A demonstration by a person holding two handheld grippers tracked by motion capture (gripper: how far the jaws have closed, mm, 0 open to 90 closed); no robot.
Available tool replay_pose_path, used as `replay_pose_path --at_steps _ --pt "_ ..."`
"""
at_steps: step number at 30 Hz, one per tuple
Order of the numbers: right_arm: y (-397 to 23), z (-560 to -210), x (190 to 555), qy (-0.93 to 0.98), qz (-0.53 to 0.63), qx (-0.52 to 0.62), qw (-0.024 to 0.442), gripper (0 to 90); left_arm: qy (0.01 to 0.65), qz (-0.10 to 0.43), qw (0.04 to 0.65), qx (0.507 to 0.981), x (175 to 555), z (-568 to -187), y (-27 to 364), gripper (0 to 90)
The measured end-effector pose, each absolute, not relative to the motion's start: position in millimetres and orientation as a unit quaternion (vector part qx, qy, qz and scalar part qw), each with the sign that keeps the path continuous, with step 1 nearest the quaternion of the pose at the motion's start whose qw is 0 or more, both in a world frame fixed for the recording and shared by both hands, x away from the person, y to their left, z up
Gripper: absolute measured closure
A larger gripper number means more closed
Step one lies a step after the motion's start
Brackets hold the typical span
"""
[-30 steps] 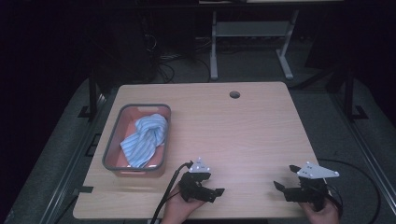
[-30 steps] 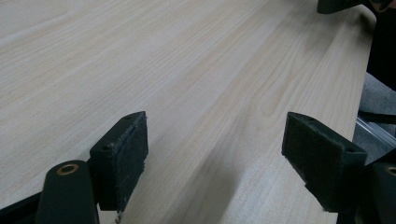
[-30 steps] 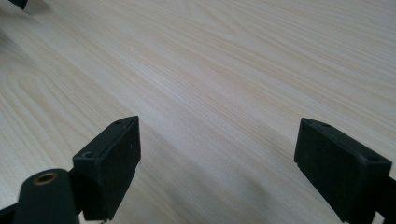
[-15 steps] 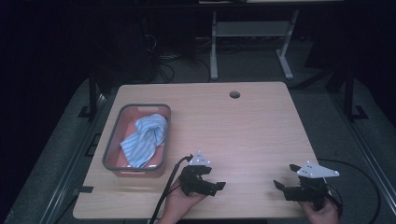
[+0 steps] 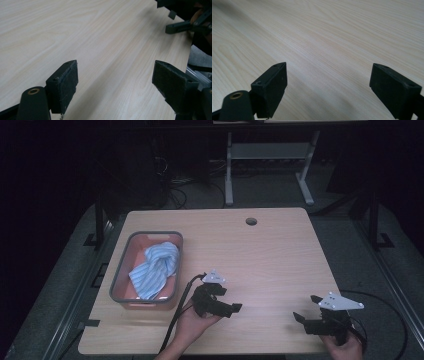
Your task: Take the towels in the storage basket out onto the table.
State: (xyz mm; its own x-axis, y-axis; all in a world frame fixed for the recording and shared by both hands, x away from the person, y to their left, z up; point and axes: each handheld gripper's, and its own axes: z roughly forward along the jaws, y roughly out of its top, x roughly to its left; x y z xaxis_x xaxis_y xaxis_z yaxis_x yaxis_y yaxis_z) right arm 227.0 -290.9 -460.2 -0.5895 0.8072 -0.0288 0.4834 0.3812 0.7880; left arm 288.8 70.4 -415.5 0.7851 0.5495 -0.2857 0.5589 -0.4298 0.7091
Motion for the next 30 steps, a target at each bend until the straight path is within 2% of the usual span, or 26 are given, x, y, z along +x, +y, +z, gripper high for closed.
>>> replay_pose_path --at_steps 17,30 --pt "-289.4 -459.5 227.4 0.805 0.387 0.399 0.209 14.1 0.334 0.006 0.414 0.847 305.5 -392.1 76.3 19.7" --pt "-287.7 -458.2 226.3 0.806 0.385 0.397 0.211 14.1 0.337 0.015 0.41 0.848 318.1 -363.6 96.8 20.4"
